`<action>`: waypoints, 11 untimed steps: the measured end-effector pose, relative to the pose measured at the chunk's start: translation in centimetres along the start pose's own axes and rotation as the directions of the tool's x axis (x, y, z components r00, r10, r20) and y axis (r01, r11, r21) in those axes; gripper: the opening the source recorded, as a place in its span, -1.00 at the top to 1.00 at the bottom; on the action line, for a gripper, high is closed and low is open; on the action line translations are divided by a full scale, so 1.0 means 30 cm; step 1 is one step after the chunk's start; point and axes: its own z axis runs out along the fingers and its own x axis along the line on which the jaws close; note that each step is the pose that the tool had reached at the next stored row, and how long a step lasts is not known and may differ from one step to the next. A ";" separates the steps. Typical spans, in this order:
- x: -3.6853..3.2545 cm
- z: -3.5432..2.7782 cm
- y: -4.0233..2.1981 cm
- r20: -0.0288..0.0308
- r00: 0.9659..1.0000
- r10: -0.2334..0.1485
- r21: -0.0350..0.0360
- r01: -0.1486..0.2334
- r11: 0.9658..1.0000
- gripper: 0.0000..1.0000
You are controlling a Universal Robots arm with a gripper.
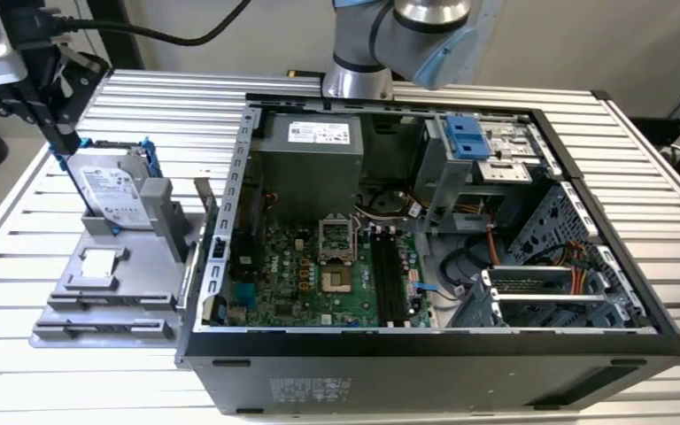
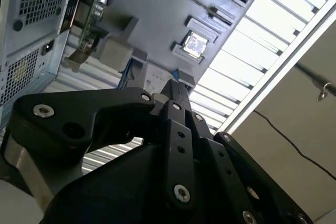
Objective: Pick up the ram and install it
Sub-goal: 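Reach for the ram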
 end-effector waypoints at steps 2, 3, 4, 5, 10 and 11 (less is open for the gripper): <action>0.002 -0.001 -0.030 0.000 1.000 0.000 0.000 0.000 1.000 1.00; 0.002 -0.001 -0.046 0.000 1.000 0.000 0.000 0.000 1.000 1.00; 0.001 -0.002 -0.061 0.000 1.000 0.000 0.000 0.000 1.000 1.00; 0.000 -0.003 -0.076 0.000 1.000 0.000 0.000 0.000 1.000 1.00; -0.003 -0.006 -0.136 0.001 1.000 -0.002 0.000 0.002 1.000 1.00; -0.003 -0.006 -0.143 0.002 1.000 -0.004 0.000 0.004 1.000 1.00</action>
